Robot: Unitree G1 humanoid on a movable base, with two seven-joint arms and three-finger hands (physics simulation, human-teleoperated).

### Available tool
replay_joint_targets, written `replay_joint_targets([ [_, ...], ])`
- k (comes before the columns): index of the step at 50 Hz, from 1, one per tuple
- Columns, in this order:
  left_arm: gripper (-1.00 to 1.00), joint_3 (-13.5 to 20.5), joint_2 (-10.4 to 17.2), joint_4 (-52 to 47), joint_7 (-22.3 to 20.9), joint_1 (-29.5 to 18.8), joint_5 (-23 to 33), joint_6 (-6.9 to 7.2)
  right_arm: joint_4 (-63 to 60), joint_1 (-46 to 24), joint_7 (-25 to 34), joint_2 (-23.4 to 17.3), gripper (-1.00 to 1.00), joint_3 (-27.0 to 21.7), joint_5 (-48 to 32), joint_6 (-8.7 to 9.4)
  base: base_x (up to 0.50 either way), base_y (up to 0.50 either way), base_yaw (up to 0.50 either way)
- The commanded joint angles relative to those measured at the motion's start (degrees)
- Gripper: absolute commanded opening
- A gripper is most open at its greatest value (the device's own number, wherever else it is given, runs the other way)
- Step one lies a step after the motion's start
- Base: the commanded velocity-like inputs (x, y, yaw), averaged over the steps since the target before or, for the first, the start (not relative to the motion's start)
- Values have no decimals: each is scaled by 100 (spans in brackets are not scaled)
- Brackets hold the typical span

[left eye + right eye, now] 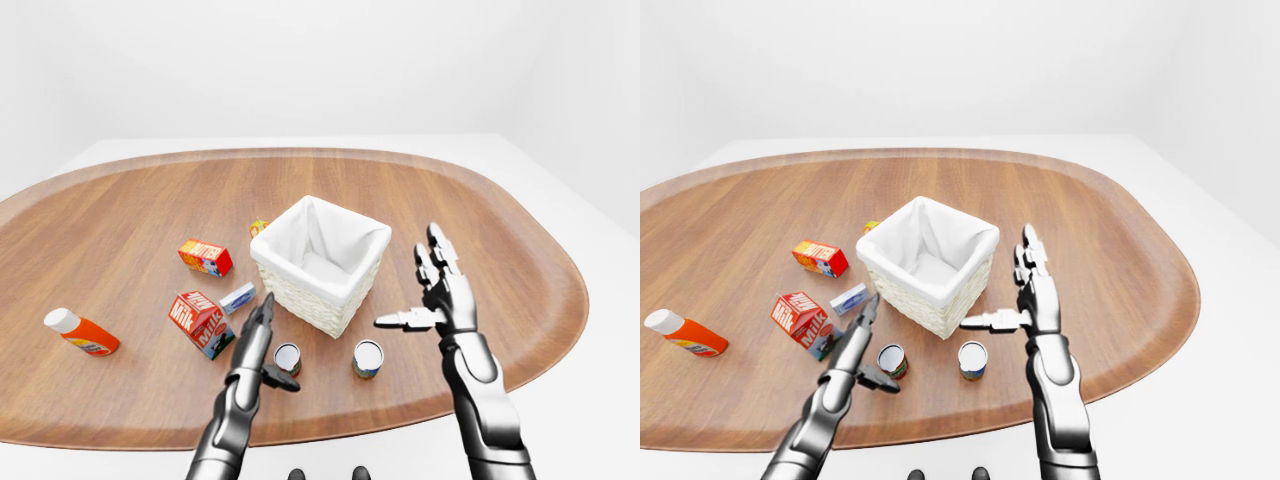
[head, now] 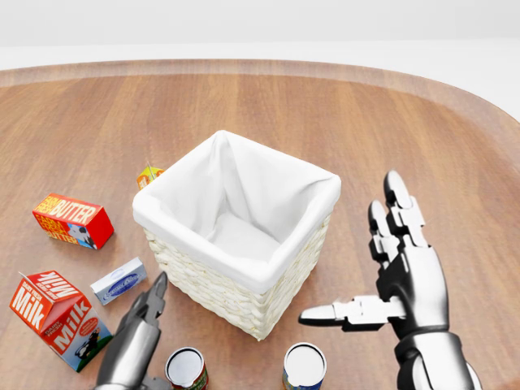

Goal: Pick up the tomato sauce, and put it in the basket.

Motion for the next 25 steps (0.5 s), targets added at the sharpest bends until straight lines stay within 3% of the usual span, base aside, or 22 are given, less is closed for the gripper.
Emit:
replay_joint_targets([
  [1,100,-3,-4,-52,-23,-56,38,0,72,-2,6,3,100,7,-9,0,0,0,0],
  [25,100,-46,-26,61,28,-100,104,0,-113,27,-12,4,100,8,-1,0,0,0,0],
])
